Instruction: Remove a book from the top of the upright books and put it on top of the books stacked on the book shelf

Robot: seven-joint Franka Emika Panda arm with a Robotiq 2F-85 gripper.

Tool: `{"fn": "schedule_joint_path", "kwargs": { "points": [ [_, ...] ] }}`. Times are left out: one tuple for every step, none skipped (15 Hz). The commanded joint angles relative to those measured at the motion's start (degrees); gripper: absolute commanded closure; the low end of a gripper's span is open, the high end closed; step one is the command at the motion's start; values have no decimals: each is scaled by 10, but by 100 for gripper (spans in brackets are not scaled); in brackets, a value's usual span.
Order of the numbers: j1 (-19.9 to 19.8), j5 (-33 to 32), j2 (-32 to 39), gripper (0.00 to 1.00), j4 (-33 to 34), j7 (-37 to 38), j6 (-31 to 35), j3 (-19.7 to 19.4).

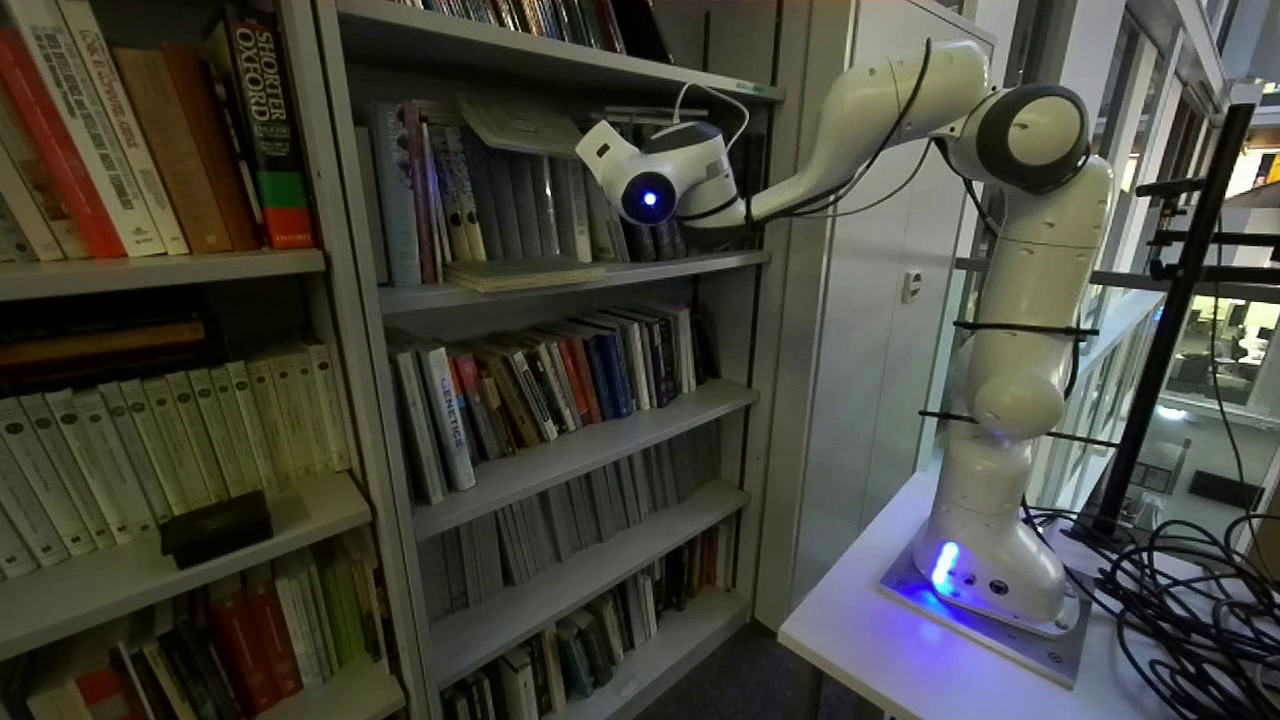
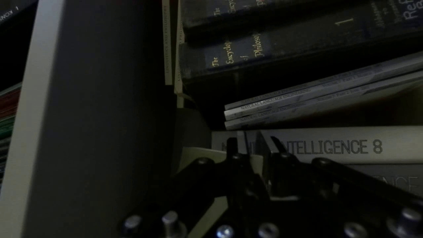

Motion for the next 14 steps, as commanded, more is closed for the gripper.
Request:
{"fn": "schedule_joint_path", "kwargs": {
  "points": [
    [-14,12,-40,97,-42,18,10,9],
    [-14,13,-43,97,-44,19,11,9],
    [-14,14,-44,97,-45,18,11,9],
    [-14,14,-43,97,-44,18,13,9],
    [-14,15,-43,97,-43,17,13,9],
    [-13,16,-42,97,-43,16,15,9],
    [-13,17,-41,97,-41,17,16,10],
    [-12,19,-38,97,-37,18,19,11],
    [-10,19,-34,97,-33,17,21,13],
    [-9,19,-30,97,-30,18,24,16],
    [-8,21,-29,97,-30,18,26,18],
    [-8,22,-30,97,-32,17,29,20],
    [-8,24,-33,97,-35,17,33,22],
    [-8,29,-36,97,-38,16,34,23]
  ]
}}
